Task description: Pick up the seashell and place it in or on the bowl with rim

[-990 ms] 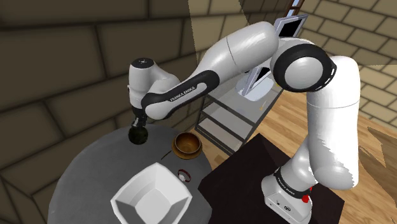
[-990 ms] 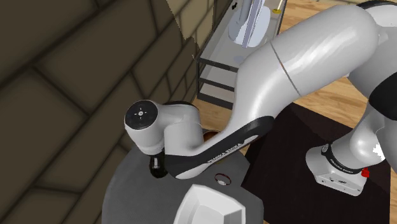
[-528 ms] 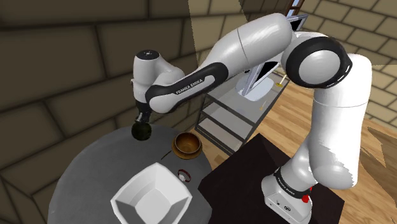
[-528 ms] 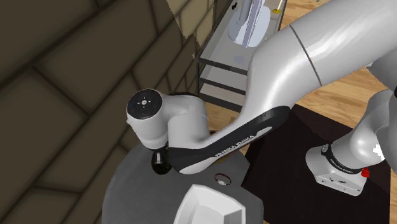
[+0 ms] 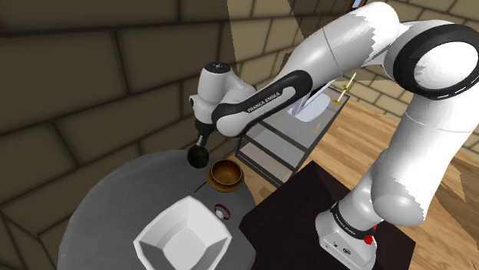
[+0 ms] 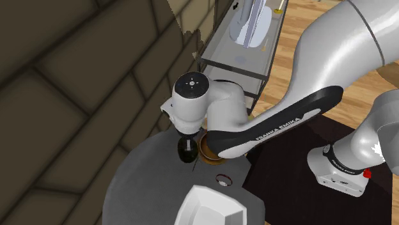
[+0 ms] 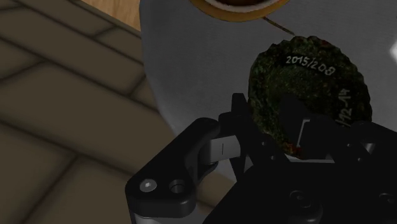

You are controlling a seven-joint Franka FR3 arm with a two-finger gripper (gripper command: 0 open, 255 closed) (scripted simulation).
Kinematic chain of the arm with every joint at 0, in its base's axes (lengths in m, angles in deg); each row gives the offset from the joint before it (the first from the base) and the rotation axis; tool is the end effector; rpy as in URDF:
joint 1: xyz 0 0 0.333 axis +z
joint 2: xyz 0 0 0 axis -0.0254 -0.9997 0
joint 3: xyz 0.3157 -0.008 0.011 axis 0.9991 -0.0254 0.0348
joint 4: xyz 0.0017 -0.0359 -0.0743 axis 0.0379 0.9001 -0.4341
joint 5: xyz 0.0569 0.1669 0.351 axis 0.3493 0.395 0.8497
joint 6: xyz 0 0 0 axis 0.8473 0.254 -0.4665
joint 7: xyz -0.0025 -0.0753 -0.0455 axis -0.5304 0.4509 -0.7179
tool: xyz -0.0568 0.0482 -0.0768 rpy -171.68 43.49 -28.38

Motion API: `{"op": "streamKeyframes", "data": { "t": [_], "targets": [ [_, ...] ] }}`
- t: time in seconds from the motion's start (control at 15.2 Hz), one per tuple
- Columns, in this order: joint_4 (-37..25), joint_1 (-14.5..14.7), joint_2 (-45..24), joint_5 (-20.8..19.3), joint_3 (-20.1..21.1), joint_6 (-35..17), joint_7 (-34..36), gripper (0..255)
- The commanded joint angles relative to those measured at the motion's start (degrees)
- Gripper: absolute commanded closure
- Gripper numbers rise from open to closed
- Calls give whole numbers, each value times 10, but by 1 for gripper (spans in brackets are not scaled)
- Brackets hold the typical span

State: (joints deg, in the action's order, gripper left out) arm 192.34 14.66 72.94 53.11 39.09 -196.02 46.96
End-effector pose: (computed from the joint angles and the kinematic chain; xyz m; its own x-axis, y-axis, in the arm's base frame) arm 0.5130 0.2560 0.2860 0.7938 0.6011 0.0929 0.5988 -0.7991 0.0535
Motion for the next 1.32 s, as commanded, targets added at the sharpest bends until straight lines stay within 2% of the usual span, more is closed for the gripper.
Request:
{"op": "streamKeyframes", "data": {
  "t": [0.0,0.46,1.25],
  "targets": [
    [48,-17,39,15,1,-12,-25,255],
    [206,-65,173,78,-17,-43,-136,255],
    [216,-63,82,28,-26,-142,-98,255]
  ]
}}
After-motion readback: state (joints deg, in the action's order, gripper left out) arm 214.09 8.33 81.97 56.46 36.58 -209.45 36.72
